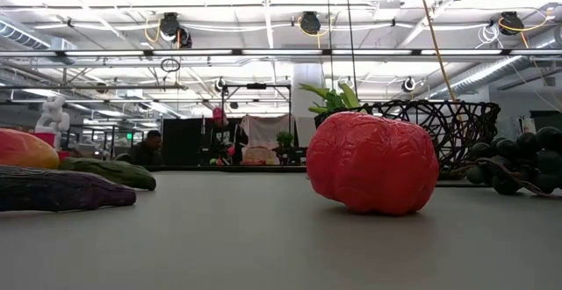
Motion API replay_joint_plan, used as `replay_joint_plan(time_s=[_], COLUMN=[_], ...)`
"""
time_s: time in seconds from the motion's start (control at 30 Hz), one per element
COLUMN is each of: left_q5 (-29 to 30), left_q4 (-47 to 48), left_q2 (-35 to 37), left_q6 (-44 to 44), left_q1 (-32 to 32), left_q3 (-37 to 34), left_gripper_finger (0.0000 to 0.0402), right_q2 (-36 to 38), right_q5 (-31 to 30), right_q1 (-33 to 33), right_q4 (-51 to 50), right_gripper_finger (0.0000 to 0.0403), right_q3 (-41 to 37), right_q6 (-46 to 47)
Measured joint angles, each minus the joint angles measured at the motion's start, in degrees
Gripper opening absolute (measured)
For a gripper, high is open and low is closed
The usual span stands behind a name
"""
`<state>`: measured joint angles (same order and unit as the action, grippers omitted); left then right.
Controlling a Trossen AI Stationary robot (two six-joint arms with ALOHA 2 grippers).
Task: Build produce basket
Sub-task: Put the lemon into the black wire basket
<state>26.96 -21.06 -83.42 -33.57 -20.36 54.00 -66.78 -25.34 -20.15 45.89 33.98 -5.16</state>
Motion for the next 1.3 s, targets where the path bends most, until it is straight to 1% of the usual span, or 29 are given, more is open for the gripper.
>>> replay_joint_plan(time_s=[0.07,0.13,0.23,0.27,0.37,0.43,0.47,0.63,0.67,0.73,0.77,0.83,0.93,1.0,1.13,1.3], left_q5=[-0.02,-0.02,-0.13,-0.13,-0.15,-0.17,-0.16,-0.19,-0.84,-4.00,-5.41,-7.47,-9.13,-10.21,-12.90,-14.43], left_q4=[0.35,0.21,-0.29,-0.59,-2.26,-3.53,-3.78,-4.02,-4.05,-4.03,-4.01,-3.75,-2.72,-2.19,-1.50,-1.58], left_q2=[0.00,0.00,0.00,0.00,0.00,0.00,0.00,0.00,0.00,-0.01,-0.01,-0.02,-0.02,-0.02,-0.02,-0.04], left_q6=[-0.41,0.35,3.60,4.85,9.63,14.54,17.48,34.98,38.71,45.47,47.85,51.24,52.40,52.48,52.55,51.77], left_q1=[0.00,0.04,0.23,0.33,0.80,1.41,1.91,4.23,4.59,5.38,5.66,5.96,5.98,5.78,5.64,5.75], left_q3=[0.00,0.00,0.00,0.00,0.00,0.00,0.00,0.00,0.00,0.00,0.00,0.00,0.00,0.00,0.00,0.00], left_gripper_finger=[0.0301,0.0301,0.0301,0.0301,0.0301,0.0301,0.0301,0.0301,0.0301,0.0301,0.0301,0.0301,0.0301,0.0301,0.0301,0.0301], right_q2=[0.00,0.00,-0.02,-0.01,-0.04,-0.79,-1.37,-7.94,-9.45,-12.82,-14.58,-17.91,-22.54,-24.86,-26.89,-27.15], right_q5=[0.10,0.02,-0.33,-1.65,-9.87,-14.02,-14.95,-14.73,-15.00,-15.37,-15.68,-18.55,-23.94,-25.85,-25.70,-25.40], right_q1=[0.69,0.75,0.40,-0.16,-2.85,-4.43,-5.25,-9.09,-9.37,-9.53,-9.46,-9.49,-9.48,-9.48,-9.43,-8.69], right_q4=[-0.18,-0.82,-1.85,-1.67,-2.45,-3.83,-4.79,-6.29,-6.32,-6.29,-6.26,-6.25,-5.55,-4.19,-1.48,-1.04], right_gripper_finger=[0.0338,0.0338,0.0338,0.0338,0.0338,0.0339,0.0341,0.0354,0.0355,0.0355,0.0356,0.0356,0.0356,0.0356,0.0350,0.0323], right_q3=[0.00,0.00,0.00,0.00,0.66,2.17,2.90,6.86,7.84,10.42,11.92,14.95,18.68,20.54,22.32,22.43], right_q6=[2.43,2.27,-3.02,-5.96,-14.49,-19.68,-22.49,-37.24,-40.06,-43.54,-45.04,-49.02,-56.21,-59.19,-62.56,-63.08])
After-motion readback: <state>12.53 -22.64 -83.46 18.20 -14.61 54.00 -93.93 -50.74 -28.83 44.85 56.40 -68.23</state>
